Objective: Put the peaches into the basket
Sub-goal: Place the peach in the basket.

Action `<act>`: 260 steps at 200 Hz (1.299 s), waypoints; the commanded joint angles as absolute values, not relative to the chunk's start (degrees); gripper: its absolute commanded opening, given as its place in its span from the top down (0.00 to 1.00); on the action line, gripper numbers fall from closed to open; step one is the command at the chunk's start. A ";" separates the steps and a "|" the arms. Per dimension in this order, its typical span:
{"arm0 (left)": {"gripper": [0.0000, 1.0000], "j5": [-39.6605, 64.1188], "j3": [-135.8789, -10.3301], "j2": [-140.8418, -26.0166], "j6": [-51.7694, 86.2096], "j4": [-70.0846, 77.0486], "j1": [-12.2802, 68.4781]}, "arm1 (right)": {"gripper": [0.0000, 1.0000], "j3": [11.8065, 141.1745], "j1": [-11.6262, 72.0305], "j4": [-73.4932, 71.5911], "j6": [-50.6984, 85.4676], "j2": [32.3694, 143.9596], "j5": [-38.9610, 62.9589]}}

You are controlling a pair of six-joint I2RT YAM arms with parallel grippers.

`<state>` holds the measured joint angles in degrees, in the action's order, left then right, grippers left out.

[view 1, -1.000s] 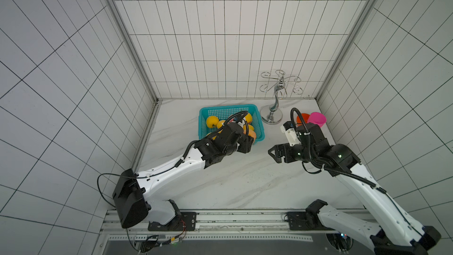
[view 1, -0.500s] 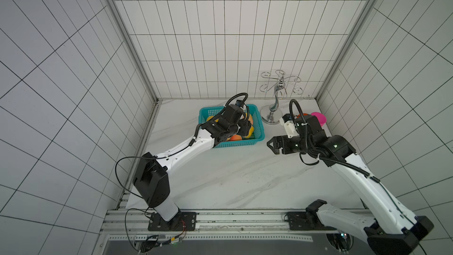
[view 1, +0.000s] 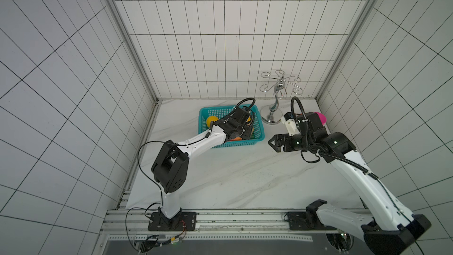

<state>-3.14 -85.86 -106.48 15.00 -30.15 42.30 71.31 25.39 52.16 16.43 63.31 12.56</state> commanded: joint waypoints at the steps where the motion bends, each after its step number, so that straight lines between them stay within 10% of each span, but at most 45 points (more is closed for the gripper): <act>1: 0.39 -2.65 -88.23 -107.85 13.89 -30.84 42.10 | 0.08 72.77 24.61 53.47 15.29 63.81 13.49; 260: 0.28 -1.22 -89.93 -110.71 14.33 -34.10 42.28 | 0.08 71.39 22.77 52.56 15.47 63.13 14.30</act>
<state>-1.21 -89.23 -112.29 14.57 -33.91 42.30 71.31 23.57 52.12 16.40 63.94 13.91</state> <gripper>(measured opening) 0.709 0.916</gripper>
